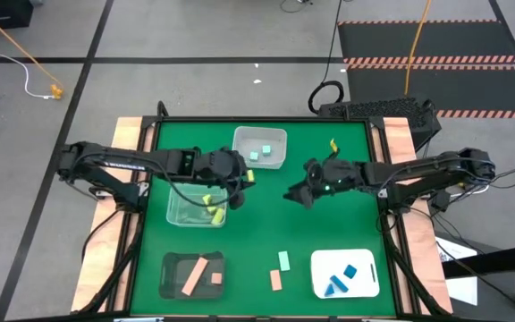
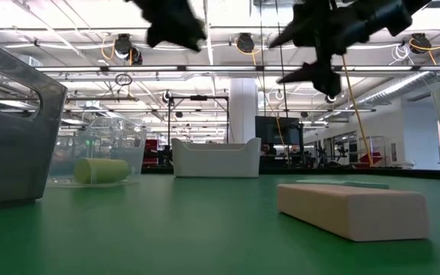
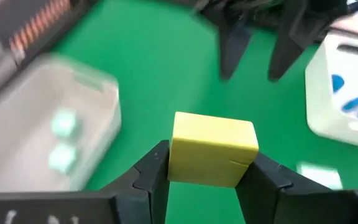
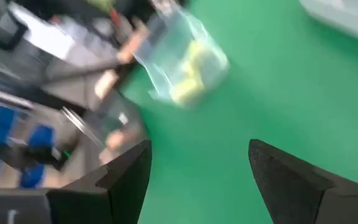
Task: Sort & place blocks by color
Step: Put the yellow square block into the transparent bin
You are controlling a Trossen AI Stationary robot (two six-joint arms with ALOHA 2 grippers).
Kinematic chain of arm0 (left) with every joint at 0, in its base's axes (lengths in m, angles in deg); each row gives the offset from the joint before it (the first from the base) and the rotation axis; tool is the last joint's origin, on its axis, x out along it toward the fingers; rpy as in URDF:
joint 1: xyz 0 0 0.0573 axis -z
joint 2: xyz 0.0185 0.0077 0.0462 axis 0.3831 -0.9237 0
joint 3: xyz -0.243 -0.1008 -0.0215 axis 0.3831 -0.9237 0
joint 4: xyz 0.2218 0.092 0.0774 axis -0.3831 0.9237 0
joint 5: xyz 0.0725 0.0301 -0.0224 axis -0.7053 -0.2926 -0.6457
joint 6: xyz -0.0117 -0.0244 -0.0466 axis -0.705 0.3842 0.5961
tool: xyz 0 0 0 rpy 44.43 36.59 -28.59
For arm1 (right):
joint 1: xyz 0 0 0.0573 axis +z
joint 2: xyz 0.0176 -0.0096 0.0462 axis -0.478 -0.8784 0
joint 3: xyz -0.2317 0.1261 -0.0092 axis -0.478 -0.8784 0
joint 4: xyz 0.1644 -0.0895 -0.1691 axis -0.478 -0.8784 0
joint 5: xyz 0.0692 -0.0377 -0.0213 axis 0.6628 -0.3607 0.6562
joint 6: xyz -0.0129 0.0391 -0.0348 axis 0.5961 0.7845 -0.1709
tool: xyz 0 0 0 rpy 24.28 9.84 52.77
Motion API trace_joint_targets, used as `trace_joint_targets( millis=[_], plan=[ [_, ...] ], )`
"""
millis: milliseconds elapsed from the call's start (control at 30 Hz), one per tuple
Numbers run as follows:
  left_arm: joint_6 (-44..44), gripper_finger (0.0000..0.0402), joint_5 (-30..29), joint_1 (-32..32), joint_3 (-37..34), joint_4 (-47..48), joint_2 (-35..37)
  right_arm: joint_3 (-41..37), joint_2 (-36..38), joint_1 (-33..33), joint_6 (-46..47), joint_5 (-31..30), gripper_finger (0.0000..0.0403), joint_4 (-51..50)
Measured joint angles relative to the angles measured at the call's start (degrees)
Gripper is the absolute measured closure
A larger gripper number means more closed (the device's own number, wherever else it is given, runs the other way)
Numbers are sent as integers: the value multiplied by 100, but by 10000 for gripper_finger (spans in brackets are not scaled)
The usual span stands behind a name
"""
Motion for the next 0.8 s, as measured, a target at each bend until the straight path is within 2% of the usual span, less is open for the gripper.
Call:
trace_joint_targets(
  millis=[133, 233, 367, 567, 800],
  plan=[
    [749, 262, 180, 225, 3, 1673, 73, -5, -173, 276, -37, -14, 147, -526],
    [1278, 262, 208, 491, -7, 3158, 46, 4, -389, 522, -240, -11, 147, -386],
    [1772, 262, 206, 885, -18, 4198, -43, 1, -724, 839, -409, 0, 147, -222],
    [2097, 262, 133, 1235, -60, 4076, -28, 0, -1195, 1194, -591, -22, 147, -250],
    [2606, 262, 95, 1305, -988, 3389, -23, 519, -1717, 1571, -983, -475, 147, -440]
  ],
)
